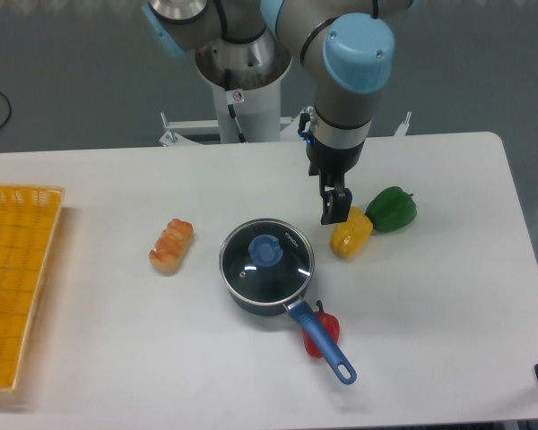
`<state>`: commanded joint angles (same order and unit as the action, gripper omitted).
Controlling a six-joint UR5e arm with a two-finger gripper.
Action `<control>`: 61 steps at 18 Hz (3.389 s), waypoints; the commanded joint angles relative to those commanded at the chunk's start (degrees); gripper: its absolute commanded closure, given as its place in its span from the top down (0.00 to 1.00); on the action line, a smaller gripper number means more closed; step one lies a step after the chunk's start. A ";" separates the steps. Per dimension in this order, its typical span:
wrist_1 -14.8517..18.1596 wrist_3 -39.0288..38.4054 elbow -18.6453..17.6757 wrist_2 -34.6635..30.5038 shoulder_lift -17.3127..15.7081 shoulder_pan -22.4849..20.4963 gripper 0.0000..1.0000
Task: Open the lid
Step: 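Move the gripper toward the blue knob of the glass pot lid, then lower the gripper onto the blue lid knob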
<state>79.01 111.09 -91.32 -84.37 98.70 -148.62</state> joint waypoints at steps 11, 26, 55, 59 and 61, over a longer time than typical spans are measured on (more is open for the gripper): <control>-0.26 -1.58 -0.87 -0.09 -0.09 1.40 1.00; -0.17 -10.11 -4.22 -0.35 -1.32 1.76 1.00; -11.87 -26.54 -4.39 -11.43 8.53 13.54 1.00; -11.95 -26.54 -4.22 -11.51 9.05 13.98 1.00; -12.56 -27.07 -4.22 -11.60 9.75 14.67 1.00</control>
<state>66.45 84.03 -95.54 -95.98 108.45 -133.95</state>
